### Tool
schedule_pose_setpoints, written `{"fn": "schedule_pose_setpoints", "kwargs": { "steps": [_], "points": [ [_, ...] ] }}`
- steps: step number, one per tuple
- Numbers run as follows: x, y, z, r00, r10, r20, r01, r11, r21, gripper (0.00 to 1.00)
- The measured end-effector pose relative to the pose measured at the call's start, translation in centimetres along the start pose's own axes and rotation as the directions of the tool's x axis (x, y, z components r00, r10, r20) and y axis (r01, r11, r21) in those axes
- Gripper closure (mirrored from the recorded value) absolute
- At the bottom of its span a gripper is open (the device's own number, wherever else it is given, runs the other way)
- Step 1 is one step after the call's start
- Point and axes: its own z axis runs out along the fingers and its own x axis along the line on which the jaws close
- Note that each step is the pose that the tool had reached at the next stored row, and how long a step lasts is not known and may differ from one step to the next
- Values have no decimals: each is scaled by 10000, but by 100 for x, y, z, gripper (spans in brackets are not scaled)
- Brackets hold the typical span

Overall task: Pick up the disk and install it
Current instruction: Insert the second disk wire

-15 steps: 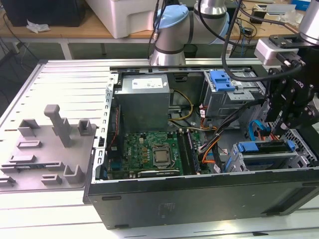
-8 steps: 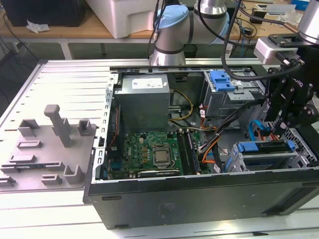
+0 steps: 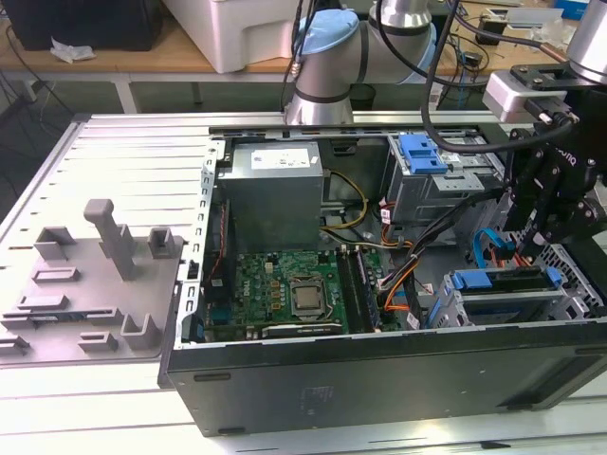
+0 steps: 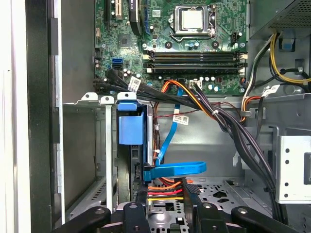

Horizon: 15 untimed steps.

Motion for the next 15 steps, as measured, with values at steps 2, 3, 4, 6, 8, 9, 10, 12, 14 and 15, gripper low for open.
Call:
{"fn": "schedule_pose_setpoints", "kwargs": {
  "steps": [2,3,4,6,8,9,10,12,14,15],
  "points": [
    [-1,0,0,10000,0,0,0,10000,0,57],
    [-1,0,0,10000,0,0,0,10000,0,57],
    [-1,0,0,10000,0,0,0,10000,0,57],
    [-1,0,0,10000,0,0,0,10000,0,57],
    [-2,0,1,10000,0,-7,0,10000,0,57],
    [-2,0,-3,10000,-1,-52,1,10000,-1,57],
    [-1,2,-10,10000,-9,-88,9,10000,0,57],
    [1,9,-47,9998,-20,-174,20,10000,-1,57],
    [1,21,-60,9995,-30,-307,30,10000,-3,57],
    [1,38,-62,9989,-34,-474,33,10000,-5,57]
  ]
}}
